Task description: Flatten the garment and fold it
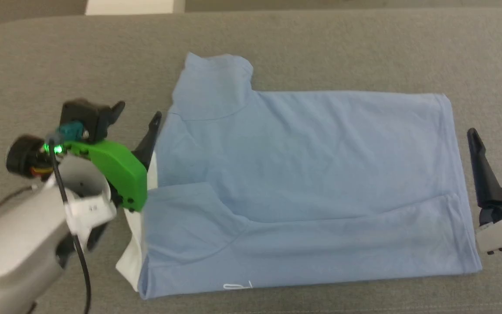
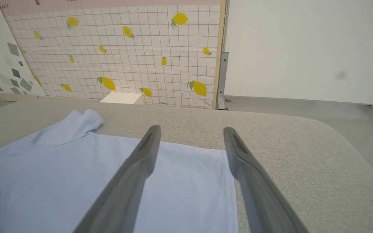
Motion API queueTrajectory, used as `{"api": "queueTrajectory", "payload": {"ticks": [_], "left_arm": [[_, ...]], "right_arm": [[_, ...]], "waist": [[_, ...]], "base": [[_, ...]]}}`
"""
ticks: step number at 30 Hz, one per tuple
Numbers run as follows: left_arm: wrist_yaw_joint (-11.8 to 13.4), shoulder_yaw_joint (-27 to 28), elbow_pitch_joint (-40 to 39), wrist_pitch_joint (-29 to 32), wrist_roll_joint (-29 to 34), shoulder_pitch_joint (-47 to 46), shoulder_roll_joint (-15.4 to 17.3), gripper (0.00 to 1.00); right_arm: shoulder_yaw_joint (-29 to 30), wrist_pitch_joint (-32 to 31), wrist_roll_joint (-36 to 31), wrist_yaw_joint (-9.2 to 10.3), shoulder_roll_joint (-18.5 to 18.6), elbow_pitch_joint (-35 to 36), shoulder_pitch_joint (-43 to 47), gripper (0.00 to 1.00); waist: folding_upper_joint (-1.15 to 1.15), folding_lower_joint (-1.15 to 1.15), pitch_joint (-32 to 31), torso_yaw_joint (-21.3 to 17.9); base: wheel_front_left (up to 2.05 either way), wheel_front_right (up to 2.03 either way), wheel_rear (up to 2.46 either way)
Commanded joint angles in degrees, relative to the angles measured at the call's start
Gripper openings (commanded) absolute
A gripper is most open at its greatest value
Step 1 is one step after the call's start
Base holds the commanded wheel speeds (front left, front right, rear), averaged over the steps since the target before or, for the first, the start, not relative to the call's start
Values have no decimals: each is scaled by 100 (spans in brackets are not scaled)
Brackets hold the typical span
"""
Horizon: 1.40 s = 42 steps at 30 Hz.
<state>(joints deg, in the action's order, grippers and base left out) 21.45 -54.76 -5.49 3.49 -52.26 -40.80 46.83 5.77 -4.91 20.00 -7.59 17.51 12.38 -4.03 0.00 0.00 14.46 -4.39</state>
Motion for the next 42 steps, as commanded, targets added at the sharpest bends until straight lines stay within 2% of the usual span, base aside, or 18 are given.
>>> {"api": "queueTrajectory", "payload": {"ticks": [1, 10, 15, 18, 26, 31, 36, 37, 38, 42], "left_arm": [[-205, -62, 107, 260, 28, -280, 83, 100], [-1202, -36, 1192, 1996, -178, -2009, 189, 100], [-1828, 11, 1618, 2982, -368, -2887, 415, 100], [-2088, -24, 1772, 3537, -403, -3268, 573, 100], [-2323, -14, 2049, 4567, -609, -3838, 849, 100], [-2179, 38, 2140, 4751, -587, -3997, 957, 100], [-2182, -89, 2163, 5086, -620, -3925, 1085, 98], [-2197, -111, 2142, 5144, -643, -3905, 1097, 15], [-2218, -128, 2104, 5201, -689, -3879, 1099, 0], [-2210, -89, 1993, 5076, -732, -3845, 1067, 0]], "right_arm": [[-58, 76, -64, 10, -74, 50, -134, 100], [-232, 416, -170, 10, -417, 165, -406, 100], [-408, 548, -132, 10, -555, 181, -624, 100], [-494, 627, -111, 10, -674, 154, -725, 100], [-646, 828, -123, 10, -930, -29, -869, 100], [-673, 970, -138, 10, -988, -154, -921, 100], [-644, 1021, -95, 10, -987, -225, -1021, 100], [-632, 1023, -92, 10, -980, -232, -1033, 100], [-614, 1023, -92, 10, -970, -239, -1045, 100], [-581, 976, -136, 10, -912, -302, -1076, 100]], "waist": [[0, 0, 510, -478], [0, 0, 1501, -1219], [0, 0, 1931, -1569], [0, 0, 2116, -1726], [0, 0, 2446, -1974], [0, 0, 2536, -2044], [0, 0, 2564, -2084], [0, 0, 2568, -2081], [0, 0, 2573, -2070], [0, 0, 2537, -2007]], "base": [[0, 0, 0], [0, 0, 0], [0, 0, 0], [0, 0, 0], [0, 0, 0], [0, 0, 0], [0, 0, 0], [0, 0, 0], [0, 0, 0], [0, 0, 0]]}}
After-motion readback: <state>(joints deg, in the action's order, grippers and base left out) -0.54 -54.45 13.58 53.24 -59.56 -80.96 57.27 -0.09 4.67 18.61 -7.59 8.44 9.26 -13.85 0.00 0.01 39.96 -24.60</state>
